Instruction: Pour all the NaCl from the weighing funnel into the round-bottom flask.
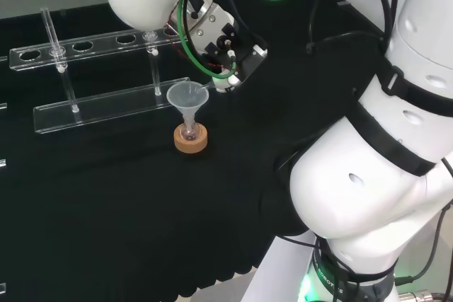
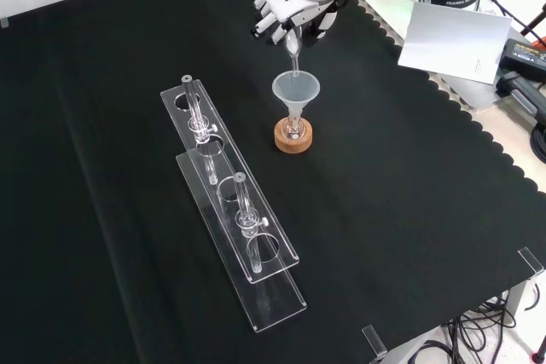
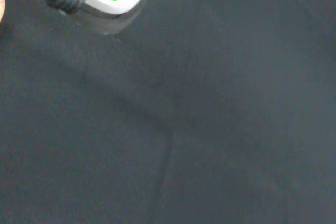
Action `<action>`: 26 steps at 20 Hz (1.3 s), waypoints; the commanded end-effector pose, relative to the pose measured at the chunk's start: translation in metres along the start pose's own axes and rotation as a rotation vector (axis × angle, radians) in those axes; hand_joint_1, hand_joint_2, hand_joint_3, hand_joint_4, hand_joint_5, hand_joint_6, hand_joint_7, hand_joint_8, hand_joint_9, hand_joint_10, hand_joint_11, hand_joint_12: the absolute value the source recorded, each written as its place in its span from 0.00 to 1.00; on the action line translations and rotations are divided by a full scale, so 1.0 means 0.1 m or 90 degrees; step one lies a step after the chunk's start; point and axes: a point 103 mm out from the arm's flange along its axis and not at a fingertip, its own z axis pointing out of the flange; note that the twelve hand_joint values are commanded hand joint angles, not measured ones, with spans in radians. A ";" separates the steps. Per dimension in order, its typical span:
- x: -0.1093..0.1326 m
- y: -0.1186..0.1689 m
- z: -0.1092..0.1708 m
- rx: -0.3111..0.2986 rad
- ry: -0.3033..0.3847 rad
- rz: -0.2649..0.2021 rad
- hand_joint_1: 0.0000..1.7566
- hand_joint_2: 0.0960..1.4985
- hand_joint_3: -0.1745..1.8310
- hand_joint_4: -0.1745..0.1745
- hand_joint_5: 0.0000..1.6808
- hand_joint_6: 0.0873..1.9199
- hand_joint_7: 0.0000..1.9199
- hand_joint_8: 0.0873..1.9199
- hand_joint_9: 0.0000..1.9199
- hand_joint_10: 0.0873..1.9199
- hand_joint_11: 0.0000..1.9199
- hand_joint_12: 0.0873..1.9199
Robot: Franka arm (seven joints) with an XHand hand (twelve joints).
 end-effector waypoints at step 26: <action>0.06 -0.01 -0.15 -0.008 -0.082 -0.002 0.64 0.46 0.32 1.00 0.79 0.22 0.27 0.34 0.55 0.12 0.50 0.48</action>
